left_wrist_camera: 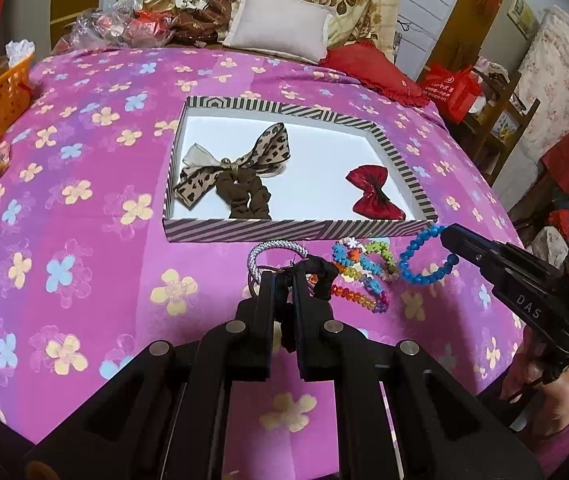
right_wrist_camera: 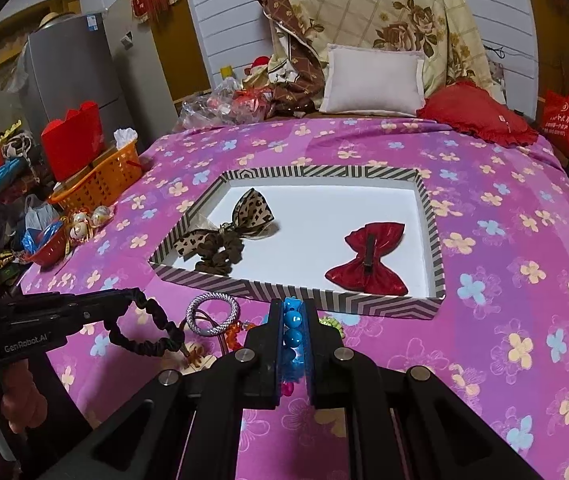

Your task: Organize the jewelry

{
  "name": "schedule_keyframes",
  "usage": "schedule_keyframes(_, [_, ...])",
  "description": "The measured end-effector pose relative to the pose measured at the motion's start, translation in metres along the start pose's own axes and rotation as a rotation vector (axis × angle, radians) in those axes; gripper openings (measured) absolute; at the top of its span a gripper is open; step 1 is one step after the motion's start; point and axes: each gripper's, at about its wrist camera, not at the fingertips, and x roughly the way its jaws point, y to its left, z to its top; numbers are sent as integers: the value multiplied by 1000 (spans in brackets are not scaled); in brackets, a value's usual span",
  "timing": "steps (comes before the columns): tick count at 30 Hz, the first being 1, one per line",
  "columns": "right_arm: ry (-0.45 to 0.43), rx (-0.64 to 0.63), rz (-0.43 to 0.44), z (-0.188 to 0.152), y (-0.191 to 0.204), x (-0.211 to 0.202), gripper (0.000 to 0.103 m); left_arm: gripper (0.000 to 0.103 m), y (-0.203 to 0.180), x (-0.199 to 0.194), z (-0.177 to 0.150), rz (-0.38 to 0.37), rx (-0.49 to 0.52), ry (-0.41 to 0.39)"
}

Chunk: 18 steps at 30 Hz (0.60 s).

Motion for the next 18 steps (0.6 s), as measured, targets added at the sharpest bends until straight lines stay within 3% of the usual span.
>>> schedule_keyframes(18, [-11,-1,-7,6,-2,-6,8,7,-6,1,14,43,21,-13])
